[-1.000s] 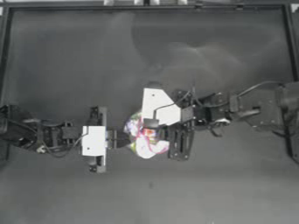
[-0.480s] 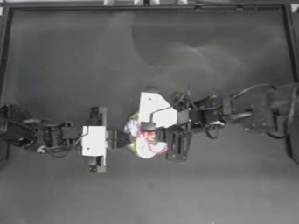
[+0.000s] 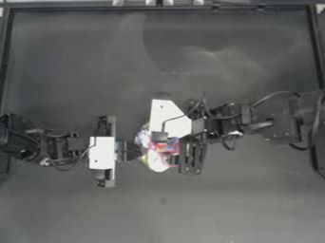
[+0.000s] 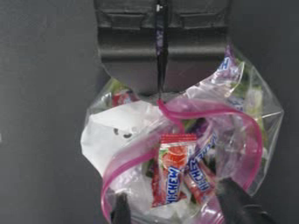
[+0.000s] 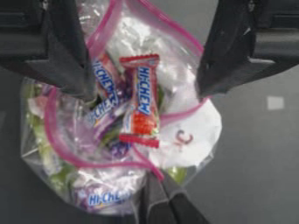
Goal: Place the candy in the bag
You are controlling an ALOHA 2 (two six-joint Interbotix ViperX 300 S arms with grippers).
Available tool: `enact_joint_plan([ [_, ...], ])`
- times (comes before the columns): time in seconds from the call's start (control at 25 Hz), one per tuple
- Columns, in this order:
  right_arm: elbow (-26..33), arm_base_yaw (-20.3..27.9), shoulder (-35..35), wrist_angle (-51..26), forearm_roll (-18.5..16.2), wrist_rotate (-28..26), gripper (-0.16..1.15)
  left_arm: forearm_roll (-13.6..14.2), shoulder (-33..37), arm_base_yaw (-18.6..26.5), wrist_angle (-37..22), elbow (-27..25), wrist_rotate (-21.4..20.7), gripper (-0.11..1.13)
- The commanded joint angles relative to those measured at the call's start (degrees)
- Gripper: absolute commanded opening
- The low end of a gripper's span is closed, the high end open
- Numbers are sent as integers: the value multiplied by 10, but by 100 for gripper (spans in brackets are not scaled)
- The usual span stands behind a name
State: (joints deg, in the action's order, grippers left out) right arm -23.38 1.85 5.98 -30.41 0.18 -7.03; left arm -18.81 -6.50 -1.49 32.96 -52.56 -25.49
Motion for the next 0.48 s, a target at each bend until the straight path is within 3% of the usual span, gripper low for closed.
enact_joint_plan([
  [0.04, 19, 0, -14, -8, -10, 1, 95, -1, 20, 0, 2, 3, 1, 13],
  [0.48, 25, 0, -62, -29, -29, 1, 95, -1, 26, -9, -11, 4, 3, 13],
])
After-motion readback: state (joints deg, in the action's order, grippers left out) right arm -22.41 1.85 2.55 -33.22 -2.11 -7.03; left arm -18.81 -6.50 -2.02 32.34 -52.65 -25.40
